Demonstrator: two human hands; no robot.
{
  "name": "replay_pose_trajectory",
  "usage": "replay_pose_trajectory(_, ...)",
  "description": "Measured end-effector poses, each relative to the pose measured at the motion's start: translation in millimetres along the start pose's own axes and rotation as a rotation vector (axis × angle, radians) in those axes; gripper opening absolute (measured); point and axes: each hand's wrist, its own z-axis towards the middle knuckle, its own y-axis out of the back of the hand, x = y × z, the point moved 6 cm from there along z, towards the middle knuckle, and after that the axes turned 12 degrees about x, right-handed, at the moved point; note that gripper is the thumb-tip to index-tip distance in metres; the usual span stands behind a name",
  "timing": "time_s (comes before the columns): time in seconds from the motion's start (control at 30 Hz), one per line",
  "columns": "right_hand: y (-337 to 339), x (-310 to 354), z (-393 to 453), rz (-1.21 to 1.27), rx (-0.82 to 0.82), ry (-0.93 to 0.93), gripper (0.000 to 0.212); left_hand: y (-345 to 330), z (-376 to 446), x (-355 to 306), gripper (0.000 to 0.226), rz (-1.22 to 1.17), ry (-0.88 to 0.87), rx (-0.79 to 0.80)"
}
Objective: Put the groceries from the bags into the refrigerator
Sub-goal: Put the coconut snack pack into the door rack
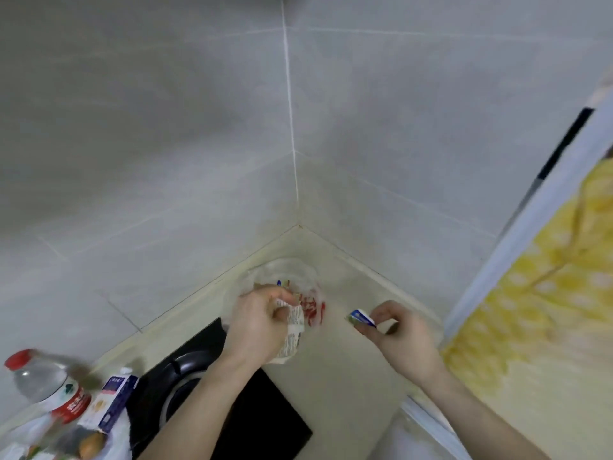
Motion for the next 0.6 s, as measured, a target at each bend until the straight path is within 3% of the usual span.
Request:
replay_pose_trajectory(0.33,80,-20,-137,0.128,-0.243,-0.103,0.023,-68,-31,-101,0.04,-0.014,-0.22,0.278)
replay_pose_trajectory(0.6,176,-72,-258,0.117,-0.47,-0.208,0.021,-176,-67,-229,0.046,-0.025,-0.463,0.534)
